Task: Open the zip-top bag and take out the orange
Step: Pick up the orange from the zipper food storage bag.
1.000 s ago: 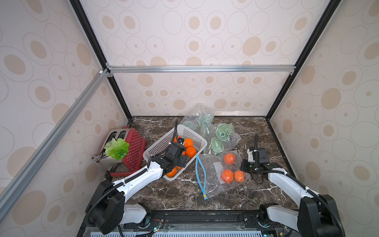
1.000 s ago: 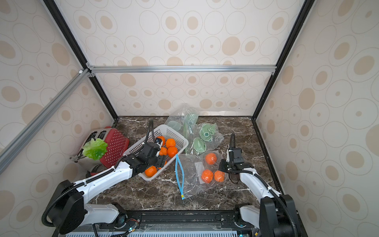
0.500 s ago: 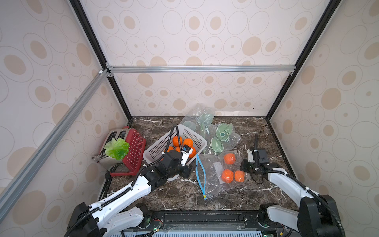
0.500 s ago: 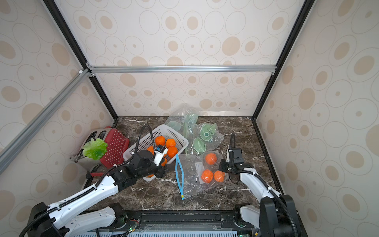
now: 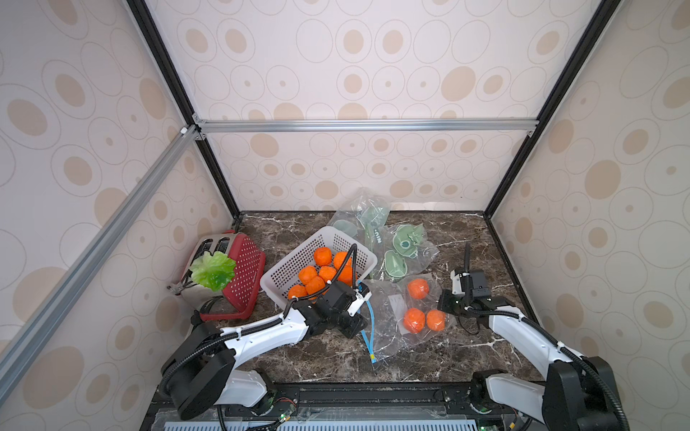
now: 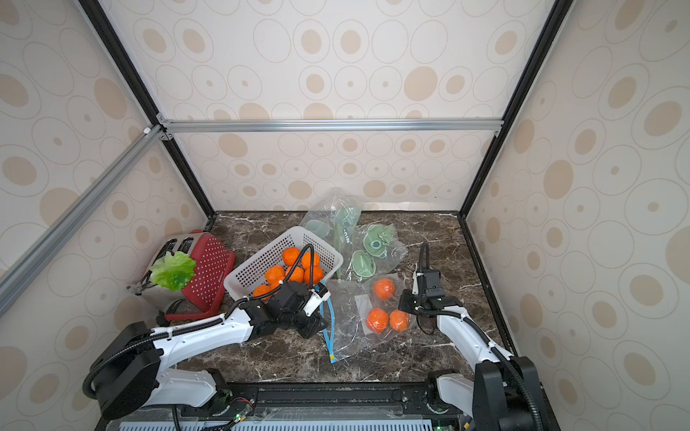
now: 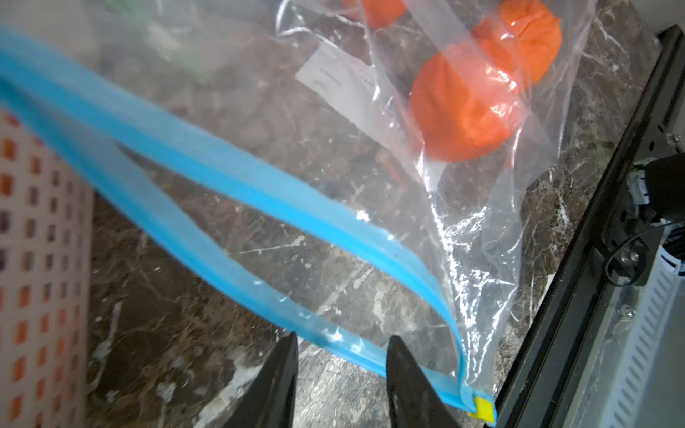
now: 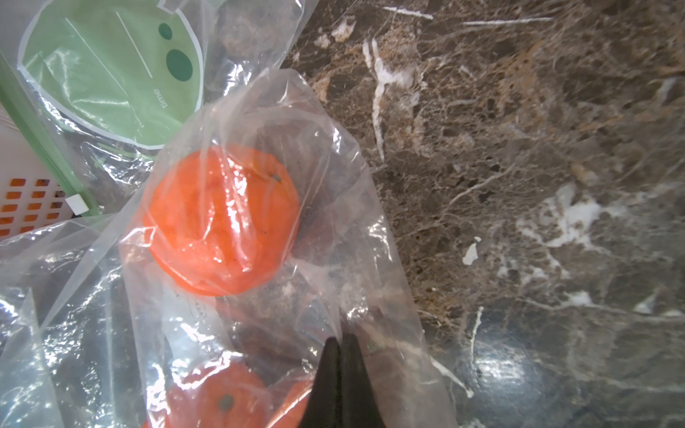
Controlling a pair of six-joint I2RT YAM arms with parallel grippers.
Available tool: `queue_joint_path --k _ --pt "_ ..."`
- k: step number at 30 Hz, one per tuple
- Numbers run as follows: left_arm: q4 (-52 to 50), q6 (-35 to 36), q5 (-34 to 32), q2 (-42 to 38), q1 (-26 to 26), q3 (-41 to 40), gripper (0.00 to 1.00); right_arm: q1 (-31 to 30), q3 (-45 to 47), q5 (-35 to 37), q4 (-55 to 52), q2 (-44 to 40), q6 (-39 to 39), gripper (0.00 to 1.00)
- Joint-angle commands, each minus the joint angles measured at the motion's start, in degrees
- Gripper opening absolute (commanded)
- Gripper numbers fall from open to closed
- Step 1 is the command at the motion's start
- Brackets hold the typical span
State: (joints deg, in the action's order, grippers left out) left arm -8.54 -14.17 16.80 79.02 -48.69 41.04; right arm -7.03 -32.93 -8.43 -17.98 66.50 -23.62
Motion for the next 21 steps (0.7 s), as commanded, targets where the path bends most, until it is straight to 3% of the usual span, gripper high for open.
queue_joint_path --k 1,4,13,21 --pt "5.02 0.47 2.23 4.10 -0.55 3.93 0.37 0.35 0.38 -0.69 -0.39 0.46 -0.83 0.00" --pt "6.78 1.19 2.47 7.01 -1.35 6.50 0.36 0.35 0.58 -0.75 -0.05 0.95 -0.90 0.00" --pt "25.65 3.32 10.12 17.81 -3.12 6.20 0.56 0.30 -0.04 -1.77 0.43 3.49 -1.06 0.00" --pt "25.91 7.52 4.52 25.83 -3.96 7.42 0.64 0.39 -0.11 -1.24 -0.06 3.65 -0.99 0.00"
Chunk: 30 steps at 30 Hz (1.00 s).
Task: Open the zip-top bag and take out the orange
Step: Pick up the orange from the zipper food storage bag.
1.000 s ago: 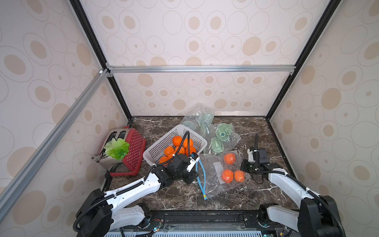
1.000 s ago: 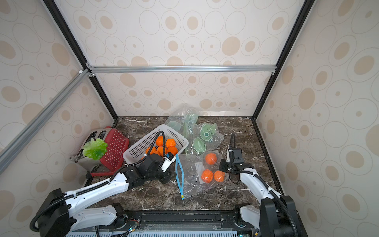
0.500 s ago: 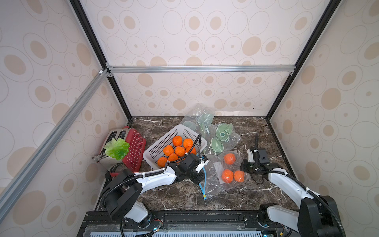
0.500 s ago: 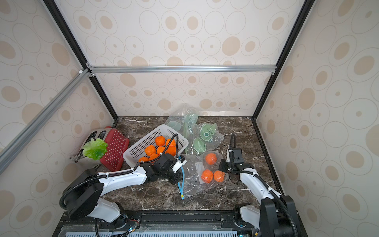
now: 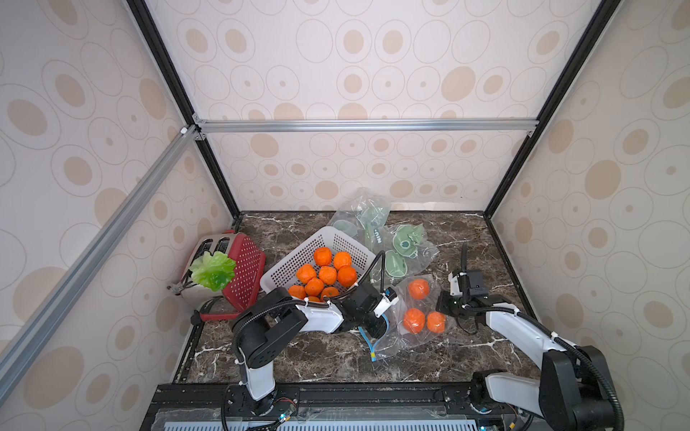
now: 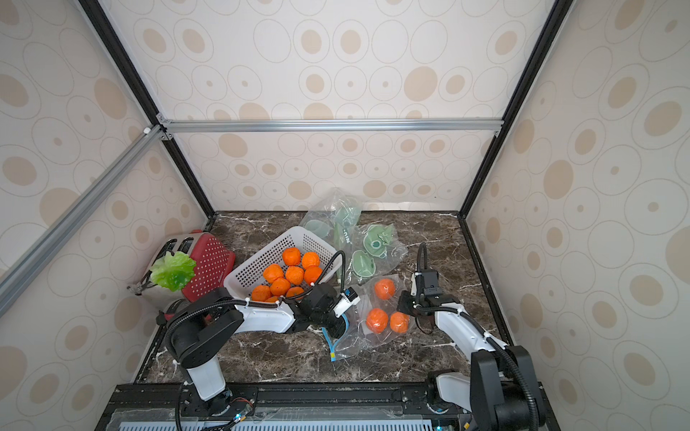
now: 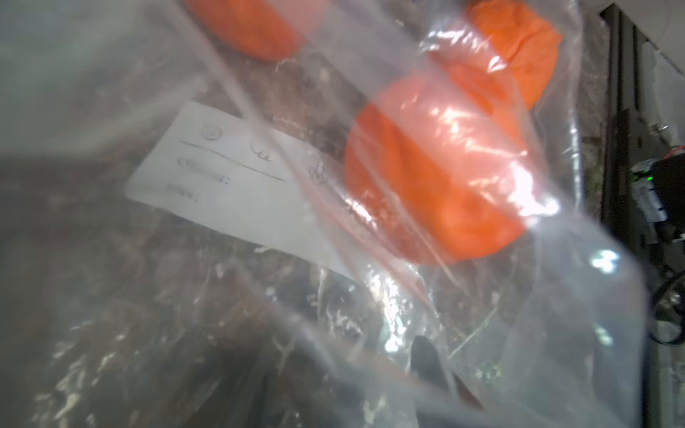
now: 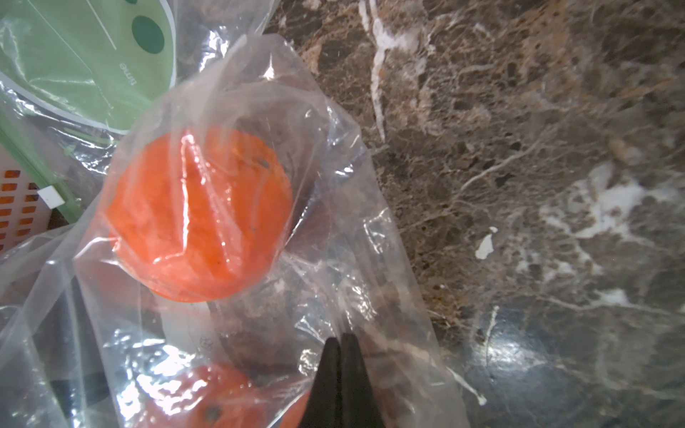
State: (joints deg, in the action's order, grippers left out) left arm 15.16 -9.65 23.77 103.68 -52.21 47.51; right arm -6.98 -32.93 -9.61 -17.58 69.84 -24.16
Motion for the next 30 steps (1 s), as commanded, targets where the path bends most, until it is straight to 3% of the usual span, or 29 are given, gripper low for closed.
queue_joint_path --k 1,5,13,30 --pt "3.79 3.56 -2.76 1.86 -0.49 0.23 0.67 0.39 -0.05 -0.24 -0.43 0.41 -0.40 0.00" --pt "10.88 5.83 -0.92 3.33 -2.09 -1.52 0.76 0.39 -0.12 -0.33 -0.44 0.86 -0.49 0.00" --pt "16.77 10.44 -4.14 3.71 -6.63 -0.63 0.99 0.38 0.06 -1.46 0.09 1.98 -0.75 0.00" --pt "23.55 8.78 -5.90 12.31 -9.40 8.33 0.99 0.37 0.85 -6.05 0.99 5.08 -1.85 0.00"
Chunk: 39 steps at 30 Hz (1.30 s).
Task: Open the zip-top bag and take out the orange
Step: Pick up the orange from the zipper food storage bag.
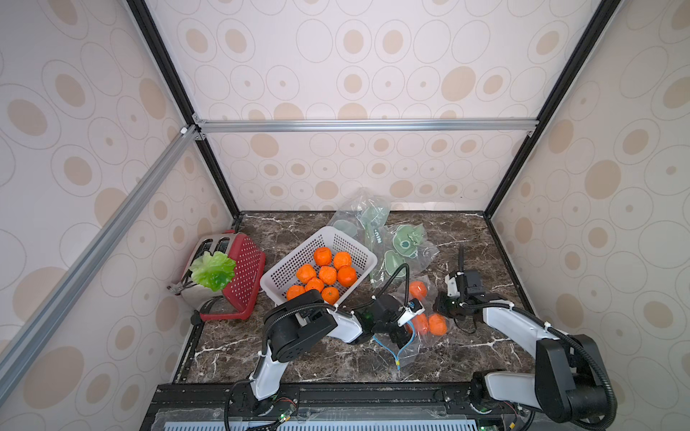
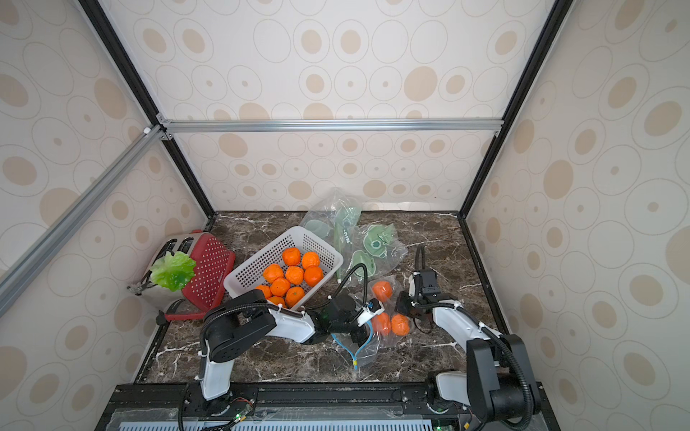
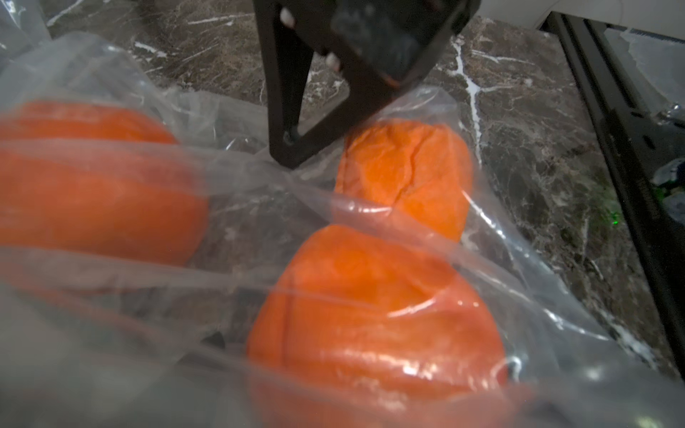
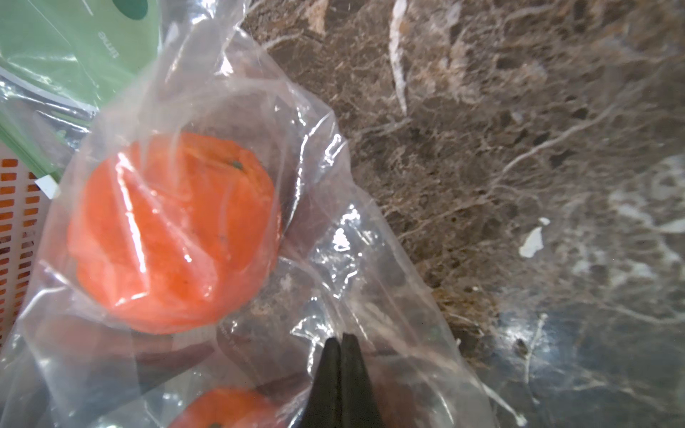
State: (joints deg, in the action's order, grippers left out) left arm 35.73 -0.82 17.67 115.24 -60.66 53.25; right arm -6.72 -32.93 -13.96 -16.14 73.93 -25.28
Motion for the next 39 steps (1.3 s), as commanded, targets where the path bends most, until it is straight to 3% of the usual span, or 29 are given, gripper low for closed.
queue_joint_path --k 1,8,13,17,21,31,36,39 --pt "3.19 -0.34 0.53 1.01 -0.95 3.01 0.99 0.07 0.76 -1.95 -0.43 1.25 -0.73 0.00" --pt "3.33 -1.45 2.15 2.95 -1.04 5.76 0.94 0.05 0.54 -2.16 -0.53 1.58 -0.54 0.00" --pt "-0.81 -1.41 2.20 2.05 -1.04 5.81 0.61 0.12 0.19 -0.05 -1.46 0.62 -0.30 0.00" --pt "-0.27 -1.97 -0.27 -1.54 -1.08 1.19 0.52 0.12 0.01 2.59 -2.00 -0.68 -0.17 0.00" --pt "-7.47 -3.03 -3.36 -7.37 -1.04 -2.17 0.41 0.59 0.14 4.65 -2.79 -2.26 -0.03 0.00" --pt "-23.95 -7.01 -10.65 -24.26 -1.04 -13.04 0.43 1.95 -0.05 6.39 -3.45 -3.32 -0.30 0.00" --pt "-30.98 -8.66 -15.44 -34.70 -0.95 -14.74 0.43 2.19 0.14 6.65 -3.44 -3.91 -0.30 0.00" --pt "-34.90 -8.16 -14.68 -40.70 -0.95 -12.92 0.44 2.24 0.27 6.65 -3.30 -3.98 -0.30 0.00"
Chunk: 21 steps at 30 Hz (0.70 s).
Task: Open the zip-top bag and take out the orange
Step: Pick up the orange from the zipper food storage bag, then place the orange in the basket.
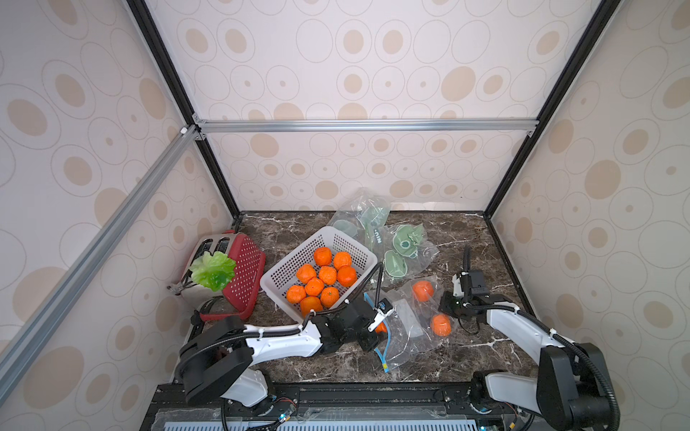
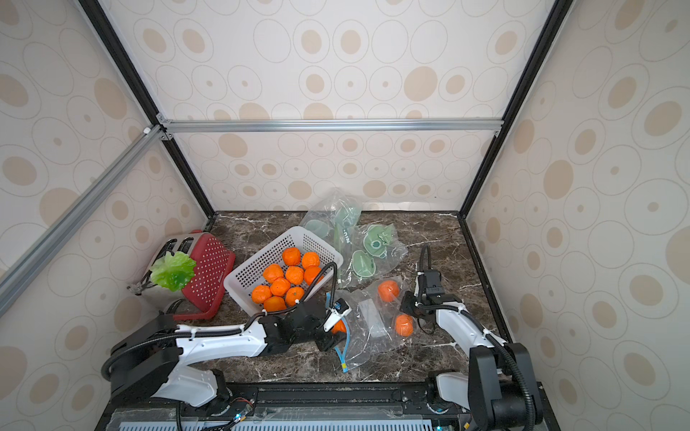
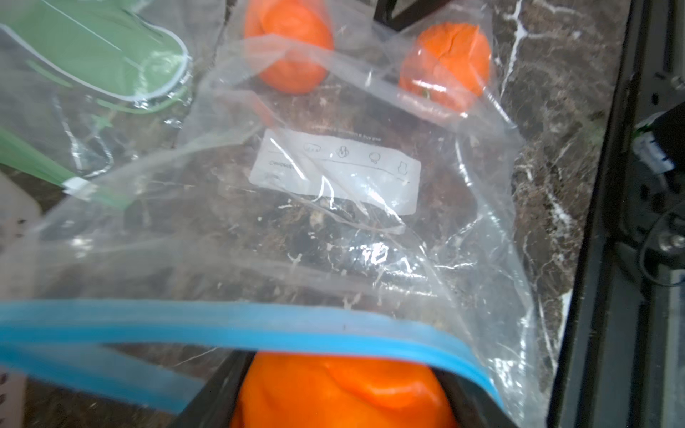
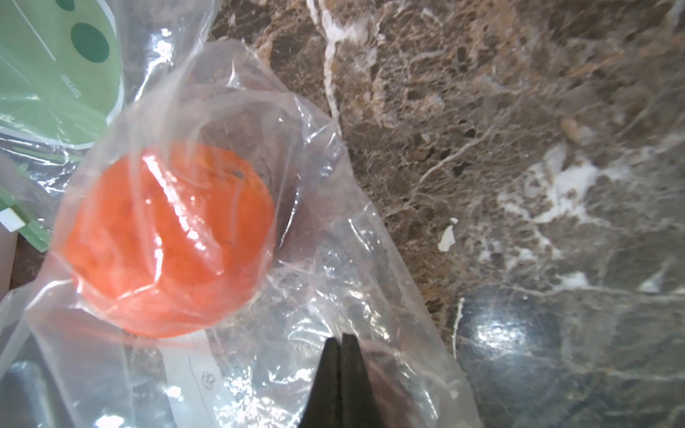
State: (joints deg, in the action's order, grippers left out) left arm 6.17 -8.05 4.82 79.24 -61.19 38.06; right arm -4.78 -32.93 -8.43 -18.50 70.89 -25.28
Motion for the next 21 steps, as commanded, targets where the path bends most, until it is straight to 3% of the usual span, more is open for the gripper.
queue_joint_path --k 1,5,12,16,21 --pt "-6.58 -0.73 -2.64 -6.32 -0.45 2.78 0.44 0.29 0.23 1.13 -0.91 -1.00 -0.38 0.00" --pt "-12.14 1.40 -10.97 -12.08 0.64 4.88 0.46 0.36 0.04 1.22 -0.94 -0.72 -0.29 0.00" --pt "-11.27 -4.47 -18.38 -15.59 16.12 6.50 0.49 0.37 -0.12 0.63 -0.50 -0.23 -0.39 0.00" --pt "-11.64 -7.10 -16.98 -10.83 25.34 10.05 0.52 0.37 0.06 0.17 -0.35 -0.10 -0.38 0.00" --pt "-9.50 -7.41 -17.43 -0.60 32.23 13.87 0.56 0.38 0.25 -0.32 -0.10 -0.24 -0.52 0.00"
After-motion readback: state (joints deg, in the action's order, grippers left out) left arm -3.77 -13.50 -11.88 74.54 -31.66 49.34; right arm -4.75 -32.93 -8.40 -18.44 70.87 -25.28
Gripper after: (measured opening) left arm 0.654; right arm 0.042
